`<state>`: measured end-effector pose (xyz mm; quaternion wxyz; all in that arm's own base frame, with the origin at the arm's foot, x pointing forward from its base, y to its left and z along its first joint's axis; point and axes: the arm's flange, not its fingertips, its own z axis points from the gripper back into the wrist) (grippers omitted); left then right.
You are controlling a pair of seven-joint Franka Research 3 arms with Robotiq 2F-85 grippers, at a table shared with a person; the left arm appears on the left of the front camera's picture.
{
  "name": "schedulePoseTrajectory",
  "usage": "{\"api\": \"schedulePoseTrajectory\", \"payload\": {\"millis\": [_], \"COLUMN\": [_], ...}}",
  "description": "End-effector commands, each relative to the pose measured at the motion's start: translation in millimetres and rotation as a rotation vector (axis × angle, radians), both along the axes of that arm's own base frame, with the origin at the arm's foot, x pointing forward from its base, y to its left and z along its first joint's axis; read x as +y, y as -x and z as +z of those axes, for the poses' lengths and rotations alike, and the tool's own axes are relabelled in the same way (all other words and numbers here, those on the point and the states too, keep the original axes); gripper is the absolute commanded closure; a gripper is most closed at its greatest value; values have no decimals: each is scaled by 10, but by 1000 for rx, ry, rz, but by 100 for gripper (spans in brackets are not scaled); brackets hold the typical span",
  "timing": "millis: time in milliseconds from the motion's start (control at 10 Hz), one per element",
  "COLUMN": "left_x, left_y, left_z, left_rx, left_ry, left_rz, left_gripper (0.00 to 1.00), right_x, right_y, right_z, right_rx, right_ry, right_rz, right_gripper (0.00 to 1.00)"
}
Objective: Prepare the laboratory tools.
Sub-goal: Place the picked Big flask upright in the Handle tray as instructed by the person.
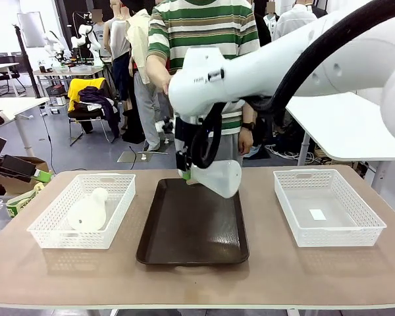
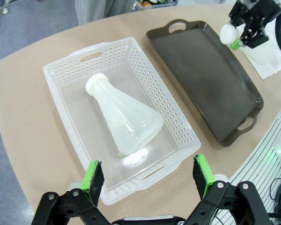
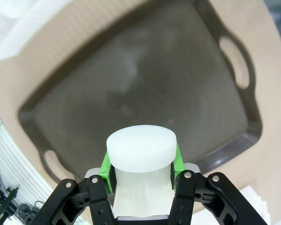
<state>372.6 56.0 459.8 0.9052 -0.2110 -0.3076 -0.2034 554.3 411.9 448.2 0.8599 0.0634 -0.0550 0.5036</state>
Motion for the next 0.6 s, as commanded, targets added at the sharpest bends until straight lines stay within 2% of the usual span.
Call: {"api": "schedulePoseTrajectory", "payload": {"millis": [0, 200, 400, 500], "left_x": [15, 15, 15, 15], "left_y": [-14, -14, -14, -14], "left_z": [-24, -24, -24, -24], "left_rx": [-9, -9, -9, -9], "left_ry": [16, 16, 16, 16], "left_rz": [-17, -17, -17, -17], "left_gripper": [0, 0, 0, 0], "right_x": [-199, -349, -436, -473], "right_y": [125, 59, -20, -48], "right_z": [290, 356, 220, 146], "right_rx": [-37, -60, -41, -61], "right_ry": [-215, -488, -725, -869], "right_rz": [97, 225, 321, 429], "right_gripper": [100, 100, 100, 100]}}
